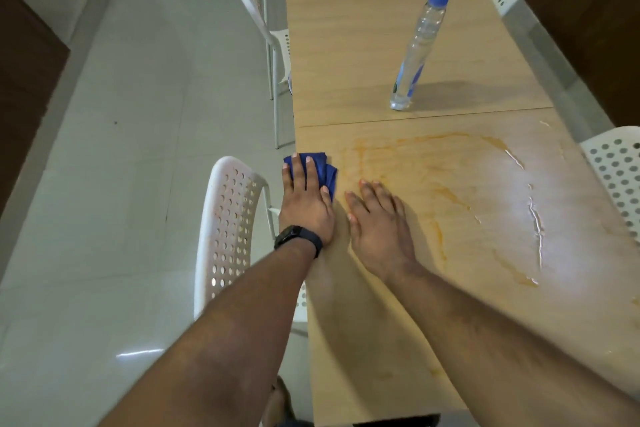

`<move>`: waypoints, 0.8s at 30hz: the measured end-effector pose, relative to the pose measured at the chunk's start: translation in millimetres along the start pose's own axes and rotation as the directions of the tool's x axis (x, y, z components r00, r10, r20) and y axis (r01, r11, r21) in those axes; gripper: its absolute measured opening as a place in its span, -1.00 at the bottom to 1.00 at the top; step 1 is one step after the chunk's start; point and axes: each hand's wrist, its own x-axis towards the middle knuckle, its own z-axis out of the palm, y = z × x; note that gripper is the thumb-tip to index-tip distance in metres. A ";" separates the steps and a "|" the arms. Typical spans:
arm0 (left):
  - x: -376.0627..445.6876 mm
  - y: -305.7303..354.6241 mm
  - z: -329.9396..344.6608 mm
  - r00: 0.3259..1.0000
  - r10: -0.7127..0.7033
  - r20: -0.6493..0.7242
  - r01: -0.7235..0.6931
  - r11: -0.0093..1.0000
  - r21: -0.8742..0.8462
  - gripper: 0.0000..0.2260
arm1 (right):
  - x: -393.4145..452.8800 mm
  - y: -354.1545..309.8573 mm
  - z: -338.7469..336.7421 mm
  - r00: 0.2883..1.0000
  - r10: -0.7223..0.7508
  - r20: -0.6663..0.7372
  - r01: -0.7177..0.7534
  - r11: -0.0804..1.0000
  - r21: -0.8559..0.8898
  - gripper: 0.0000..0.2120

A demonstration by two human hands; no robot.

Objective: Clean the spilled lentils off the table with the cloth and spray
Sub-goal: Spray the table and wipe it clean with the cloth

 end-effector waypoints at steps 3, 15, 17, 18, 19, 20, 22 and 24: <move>-69.3 -3.9 11.6 1.000 0.006 -0.014 -0.006 1.000 -0.019 -0.41 | -34.8 9.8 1.9 0.999 -0.039 0.034 0.041 0.998 -0.057 -0.46; -107.0 -10.0 24.1 0.999 0.007 -0.036 -0.006 1.000 0.024 -0.39 | -40.2 13.5 10.4 0.996 -0.070 -0.047 0.069 0.997 -0.022 -0.46; -74.7 -9.5 19.5 0.999 -0.009 -0.039 0.010 1.000 0.023 -0.39 | -40.4 13.9 13.7 0.996 -0.073 -0.058 0.072 0.997 -0.033 -0.47; -60.8 -8.7 16.7 0.999 -0.013 -0.037 0.014 1.000 0.014 -0.39 | -40.7 14.3 14.6 0.996 -0.074 -0.058 0.072 0.997 -0.030 -0.47; -50.1 -7.6 13.9 0.999 -0.013 -0.031 0.014 1.000 0.015 -0.40 | -40.5 14.1 14.4 0.996 -0.070 -0.058 0.069 0.997 -0.022 -0.47; -45.4 -6.0 12.7 0.999 -0.008 -0.035 0.009 1.000 0.022 -0.41 | -40.5 14.8 13.7 0.995 -0.070 -0.067 0.069 0.997 -0.019 -0.47; -50.8 -3.4 14.5 0.999 -0.007 -0.036 0.008 1.000 0.026 -0.42 | -40.6 15.5 11.3 0.995 -0.071 -0.064 0.070 0.997 -0.025 -0.47; -75.8 -4.8 20.6 0.999 -0.004 -0.042 0.005 1.000 0.024 -0.40 | -41.4 14.2 9.6 0.996 -0.068 -0.059 0.066 0.997 -0.036 -0.46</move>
